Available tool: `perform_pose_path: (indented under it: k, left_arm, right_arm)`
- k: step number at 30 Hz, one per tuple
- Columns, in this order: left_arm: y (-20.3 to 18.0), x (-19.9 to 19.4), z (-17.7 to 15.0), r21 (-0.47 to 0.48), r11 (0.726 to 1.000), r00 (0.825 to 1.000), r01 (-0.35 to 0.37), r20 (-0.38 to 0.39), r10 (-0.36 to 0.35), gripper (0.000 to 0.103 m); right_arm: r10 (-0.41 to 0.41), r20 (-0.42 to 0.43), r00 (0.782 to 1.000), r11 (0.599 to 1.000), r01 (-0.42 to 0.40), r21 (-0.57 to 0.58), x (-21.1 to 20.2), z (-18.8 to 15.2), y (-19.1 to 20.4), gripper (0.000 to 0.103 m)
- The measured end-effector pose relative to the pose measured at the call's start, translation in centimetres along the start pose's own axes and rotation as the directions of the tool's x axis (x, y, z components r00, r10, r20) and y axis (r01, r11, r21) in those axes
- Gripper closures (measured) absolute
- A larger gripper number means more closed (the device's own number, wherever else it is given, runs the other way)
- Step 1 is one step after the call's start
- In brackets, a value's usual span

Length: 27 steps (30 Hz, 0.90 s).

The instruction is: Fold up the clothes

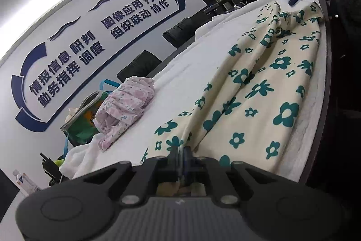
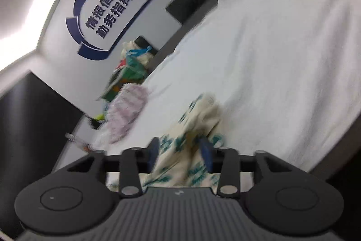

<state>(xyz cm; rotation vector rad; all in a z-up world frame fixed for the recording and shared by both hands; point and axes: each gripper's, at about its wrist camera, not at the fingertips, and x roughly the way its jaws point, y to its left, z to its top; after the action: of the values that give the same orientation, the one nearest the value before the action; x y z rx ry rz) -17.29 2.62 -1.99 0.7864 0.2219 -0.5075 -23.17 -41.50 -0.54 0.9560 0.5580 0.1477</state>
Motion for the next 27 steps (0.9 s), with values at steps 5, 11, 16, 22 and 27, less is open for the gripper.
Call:
perform_pose_path:
  k: [5, 11, 16, 22, 27]
  left_arm:
    - [-0.1, -0.1, 0.0, 0.005, 1.0, 1.0, -0.004, 0.001, 0.004, 0.099]
    - [0.2, -0.1, 0.0, -0.01, 1.0, 1.0, 0.007, -0.005, -0.007, 0.099]
    - [0.1, -0.2, -0.1, -0.003, 1.0, 1.0, 0.012, -0.006, -0.012, 0.099]
    - [3.4, -2.5, 0.5, -0.131, 0.981, 0.989, 0.146, -0.003, -0.147, 0.086]
    - [7.6, -2.9, 2.6, -0.336, 0.928, 0.987, 0.161, 0.056, -0.151, 0.07]
  right_arm:
    - [0.0, -0.047, 0.999, 0.998, 0.003, 0.064, 4.8, -0.9, 0.3, 0.053]
    - [0.079, 0.034, 0.996, 0.997, -0.079, -0.014, 6.5, -1.6, 1.7, 0.1]
    - [0.038, 0.057, 0.998, 0.988, -0.029, -0.149, 5.1, -2.9, 1.2, 0.1]
    - [-0.136, 0.051, 0.989, 0.94, 0.145, -0.308, 4.8, -3.6, 3.2, 0.072]
    - [-0.195, 0.221, 0.955, 0.823, 0.282, -0.493, 1.8, -2.8, 7.6, 0.082]
